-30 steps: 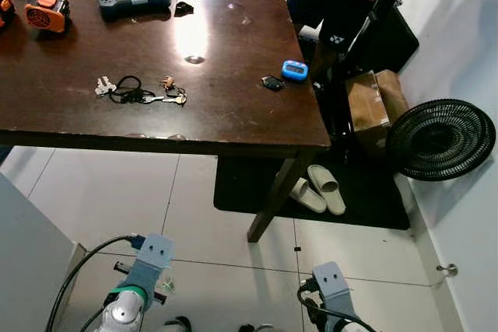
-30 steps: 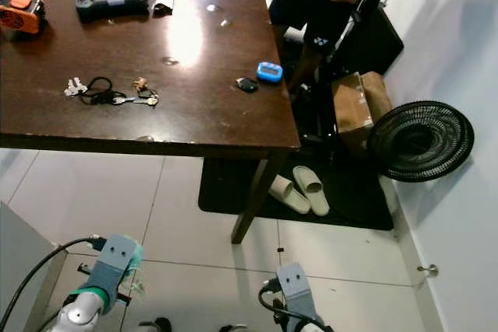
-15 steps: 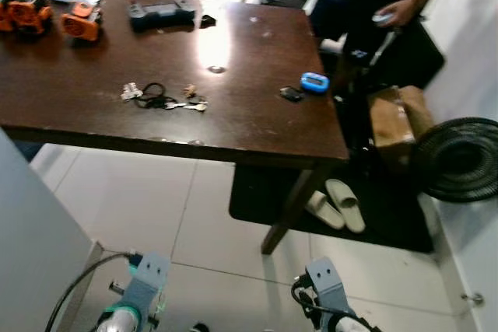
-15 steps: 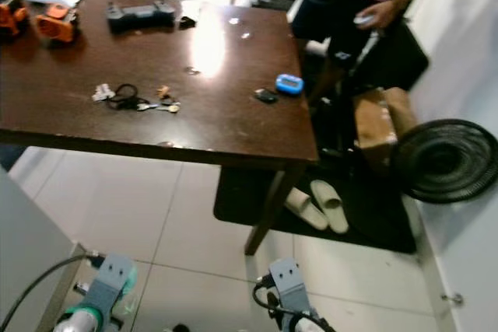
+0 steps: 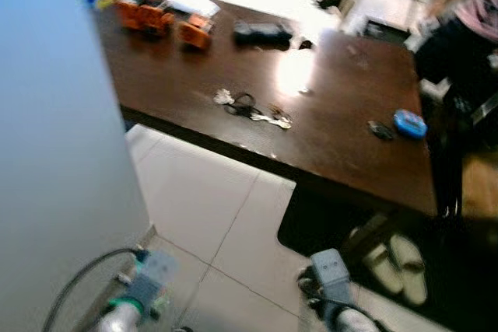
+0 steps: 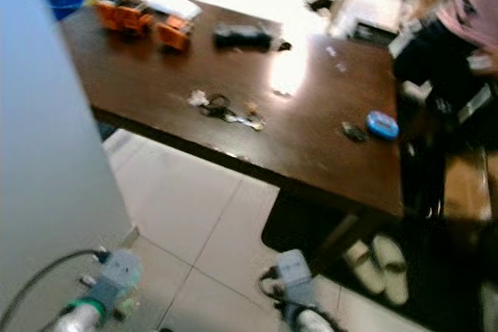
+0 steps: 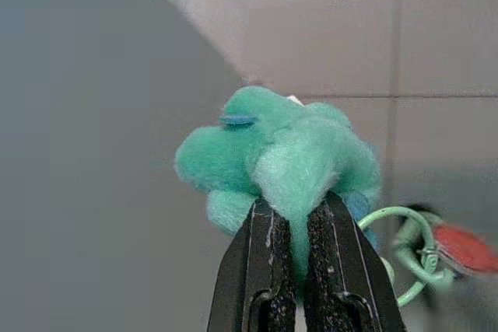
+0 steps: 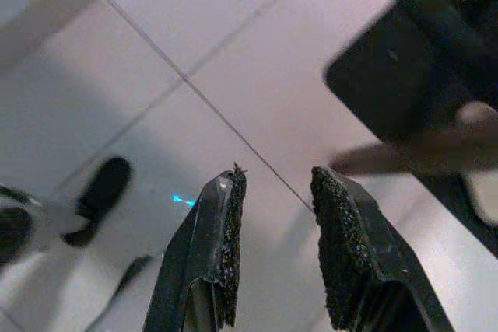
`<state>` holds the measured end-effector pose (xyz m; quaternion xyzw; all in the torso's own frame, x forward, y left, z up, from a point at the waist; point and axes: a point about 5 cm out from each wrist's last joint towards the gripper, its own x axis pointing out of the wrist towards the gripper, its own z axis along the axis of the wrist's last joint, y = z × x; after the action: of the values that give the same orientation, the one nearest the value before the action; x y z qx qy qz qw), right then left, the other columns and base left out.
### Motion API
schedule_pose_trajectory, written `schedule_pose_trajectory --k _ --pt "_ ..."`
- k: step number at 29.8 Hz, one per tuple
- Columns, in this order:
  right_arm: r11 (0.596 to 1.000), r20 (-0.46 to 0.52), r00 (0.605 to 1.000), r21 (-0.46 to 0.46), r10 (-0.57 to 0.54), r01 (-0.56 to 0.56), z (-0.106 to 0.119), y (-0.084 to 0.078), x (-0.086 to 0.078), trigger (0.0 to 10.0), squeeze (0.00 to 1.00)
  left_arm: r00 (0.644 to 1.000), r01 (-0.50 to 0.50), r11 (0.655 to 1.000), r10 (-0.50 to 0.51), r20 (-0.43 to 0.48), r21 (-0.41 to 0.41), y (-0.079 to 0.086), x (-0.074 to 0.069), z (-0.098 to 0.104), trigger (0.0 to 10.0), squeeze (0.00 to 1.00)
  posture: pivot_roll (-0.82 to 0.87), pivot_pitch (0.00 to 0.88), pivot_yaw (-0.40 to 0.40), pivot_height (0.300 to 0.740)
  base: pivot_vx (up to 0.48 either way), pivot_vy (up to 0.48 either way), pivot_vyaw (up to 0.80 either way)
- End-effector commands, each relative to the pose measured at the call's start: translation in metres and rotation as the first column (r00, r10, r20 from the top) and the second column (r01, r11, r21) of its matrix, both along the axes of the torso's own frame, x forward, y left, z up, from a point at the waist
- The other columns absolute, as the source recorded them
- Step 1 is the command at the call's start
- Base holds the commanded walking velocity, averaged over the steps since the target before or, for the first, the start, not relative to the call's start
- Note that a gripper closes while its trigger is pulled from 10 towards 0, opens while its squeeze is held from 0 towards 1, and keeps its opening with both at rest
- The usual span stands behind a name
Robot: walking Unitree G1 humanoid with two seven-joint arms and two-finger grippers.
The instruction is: Hang keys on a hook
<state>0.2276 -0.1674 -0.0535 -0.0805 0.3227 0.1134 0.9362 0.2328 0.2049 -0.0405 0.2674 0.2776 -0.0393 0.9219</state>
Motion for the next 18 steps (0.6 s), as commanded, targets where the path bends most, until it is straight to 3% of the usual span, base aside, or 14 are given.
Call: schedule_pose_trajectory --k 1,4,18 --pt "1.0 -0.028 0.999 -0.007 -0.024 0.024 -0.004 -0.005 -0.006 10.0 0.0 1.0 0.02 1.0 -0.02 -0.019 -0.008 -0.005 -0.004 -0.004 10.0 0.0 -0.02 0.017 -0.022 0.74 0.0 0.0 0.8" --pt "0.999 -0.017 0.999 0.006 -0.046 0.046 -0.002 -0.002 -0.003 10.0 0.0 0.998 0.064 0.998 -0.064 0.004 0.008 -0.005 0.003 0.001 10.0 0.0 -0.02 0.011 -0.001 0.74 0.0 0.0 0.8" --pt "0.998 -0.029 0.998 0.014 -0.057 0.058 -0.006 0.001 -0.008 10.0 0.0 0.997 0.082 0.996 -0.082 0.011 0.021 -0.001 0.005 0.004 10.0 0.0 -0.02 0.022 0.011 0.74 0.0 0.0 0.8"
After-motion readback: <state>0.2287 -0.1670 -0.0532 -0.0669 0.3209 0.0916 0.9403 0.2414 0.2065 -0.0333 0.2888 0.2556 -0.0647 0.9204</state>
